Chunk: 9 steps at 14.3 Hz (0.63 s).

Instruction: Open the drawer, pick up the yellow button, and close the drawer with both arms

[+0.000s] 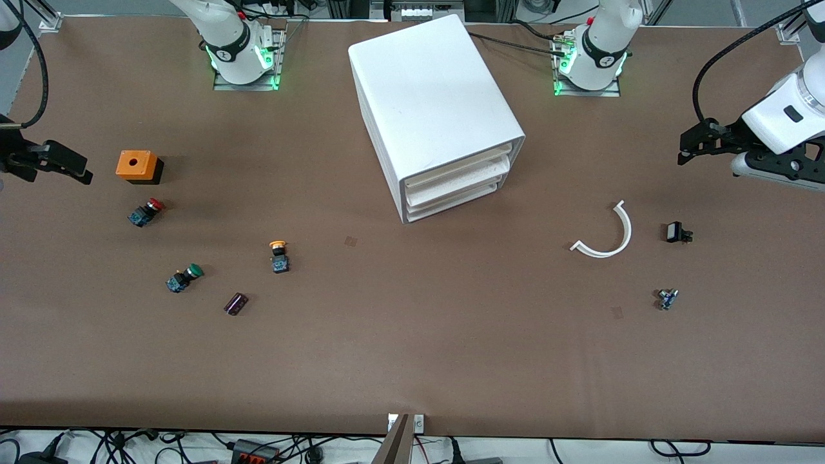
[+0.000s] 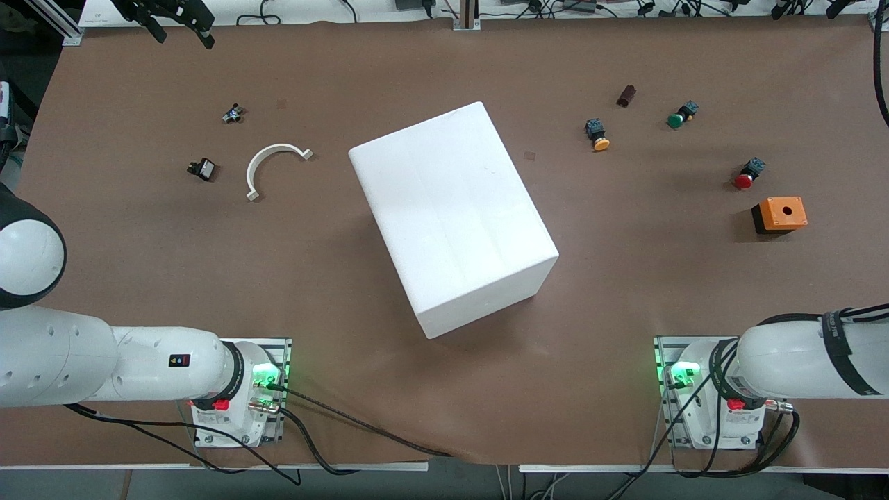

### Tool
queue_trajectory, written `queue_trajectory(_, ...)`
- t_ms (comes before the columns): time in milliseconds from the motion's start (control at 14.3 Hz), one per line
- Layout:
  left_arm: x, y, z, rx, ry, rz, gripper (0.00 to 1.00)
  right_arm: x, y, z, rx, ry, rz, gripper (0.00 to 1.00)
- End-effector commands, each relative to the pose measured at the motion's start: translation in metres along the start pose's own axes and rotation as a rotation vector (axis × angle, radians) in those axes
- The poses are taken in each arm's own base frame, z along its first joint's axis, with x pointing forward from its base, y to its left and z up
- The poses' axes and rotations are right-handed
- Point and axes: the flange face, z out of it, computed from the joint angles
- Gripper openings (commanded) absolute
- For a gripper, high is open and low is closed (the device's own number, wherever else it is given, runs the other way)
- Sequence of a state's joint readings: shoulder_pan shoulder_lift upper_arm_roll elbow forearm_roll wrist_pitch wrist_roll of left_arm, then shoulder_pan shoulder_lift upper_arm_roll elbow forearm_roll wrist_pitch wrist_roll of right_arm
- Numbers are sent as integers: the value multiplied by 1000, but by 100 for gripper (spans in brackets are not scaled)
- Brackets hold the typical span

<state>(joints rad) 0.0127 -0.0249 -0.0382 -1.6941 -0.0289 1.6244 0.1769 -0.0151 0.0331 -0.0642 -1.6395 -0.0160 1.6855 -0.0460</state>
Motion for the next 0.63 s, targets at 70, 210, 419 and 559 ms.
queue_trajectory(70, 0, 3, -7, -13, -1, -3, 100, -10, -1, -4, -3, 4, 9, 100)
queue_trajectory(210, 0, 3, -7, -13, -1, -1, 100, -16, -4, -2, 0, -40, 8, 100)
queue_trajectory(419, 0, 2, -7, -13, -1, -3, 100, -17, -2, -10, -1, -4, 11, 100)
queue_trajectory(559, 0, 2, -7, -13, -1, -3, 100, -17, -2, -11, -1, 11, 10, 100)
